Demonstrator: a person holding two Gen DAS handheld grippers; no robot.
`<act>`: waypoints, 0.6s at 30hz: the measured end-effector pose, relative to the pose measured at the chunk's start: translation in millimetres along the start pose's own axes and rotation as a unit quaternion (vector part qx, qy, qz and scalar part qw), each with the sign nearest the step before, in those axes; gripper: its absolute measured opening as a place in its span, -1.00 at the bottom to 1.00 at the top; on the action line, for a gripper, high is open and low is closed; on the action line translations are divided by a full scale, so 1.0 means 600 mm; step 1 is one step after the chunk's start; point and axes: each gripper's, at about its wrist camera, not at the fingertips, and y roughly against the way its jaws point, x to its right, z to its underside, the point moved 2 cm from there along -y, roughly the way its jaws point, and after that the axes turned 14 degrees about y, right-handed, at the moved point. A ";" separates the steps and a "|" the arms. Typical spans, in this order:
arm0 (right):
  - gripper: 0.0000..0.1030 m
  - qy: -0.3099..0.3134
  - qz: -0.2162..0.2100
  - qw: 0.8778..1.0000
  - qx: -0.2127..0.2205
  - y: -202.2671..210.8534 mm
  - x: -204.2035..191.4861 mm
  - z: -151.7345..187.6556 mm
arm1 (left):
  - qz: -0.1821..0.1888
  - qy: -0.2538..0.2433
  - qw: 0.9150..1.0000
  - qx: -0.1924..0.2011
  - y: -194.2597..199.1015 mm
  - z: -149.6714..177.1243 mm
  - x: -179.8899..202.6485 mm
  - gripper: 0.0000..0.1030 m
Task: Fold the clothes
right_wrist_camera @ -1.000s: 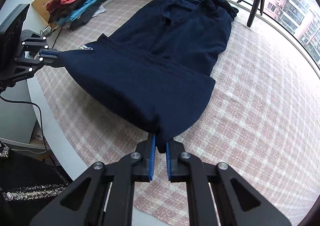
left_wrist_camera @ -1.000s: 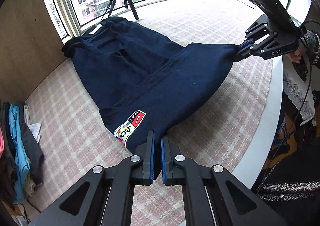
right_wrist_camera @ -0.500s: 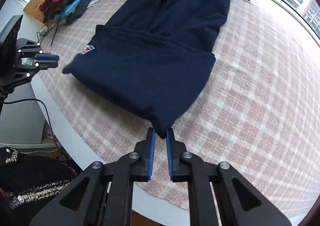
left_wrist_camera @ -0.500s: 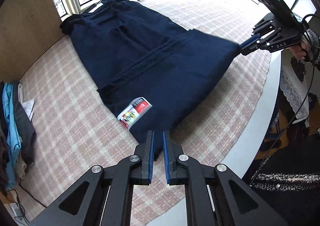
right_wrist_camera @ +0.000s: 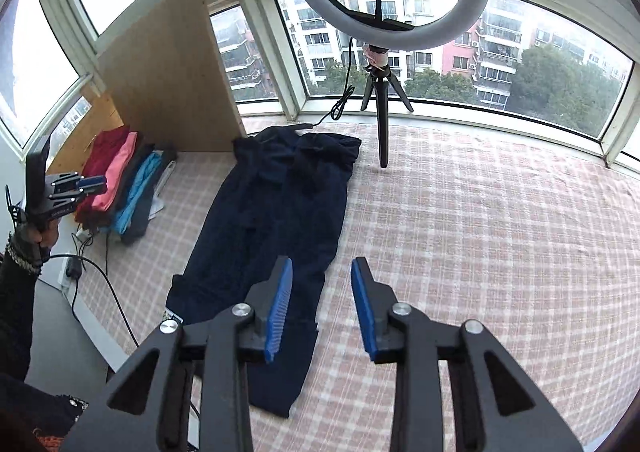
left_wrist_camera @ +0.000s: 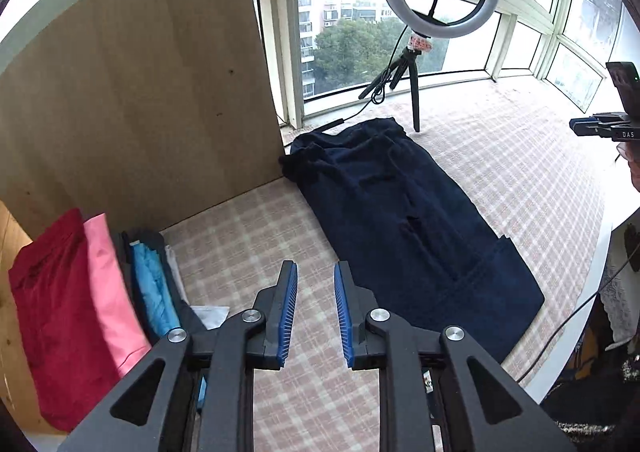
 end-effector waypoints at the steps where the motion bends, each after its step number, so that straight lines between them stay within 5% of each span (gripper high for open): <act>1: -0.41 -0.007 -0.003 1.000 -0.002 -0.029 0.009 -0.007 | 0.007 0.002 1.000 -0.008 -0.026 -0.005 0.003 -0.65; 11: -0.40 -0.048 -0.034 0.997 -0.050 -0.351 0.077 -0.084 | 0.032 0.040 0.996 -0.067 -0.290 -0.084 -0.002 -0.64; 18: -0.26 -0.044 -0.058 0.996 -0.057 -0.479 0.103 -0.126 | 0.026 0.054 0.993 -0.098 -0.419 -0.115 -0.024 -0.57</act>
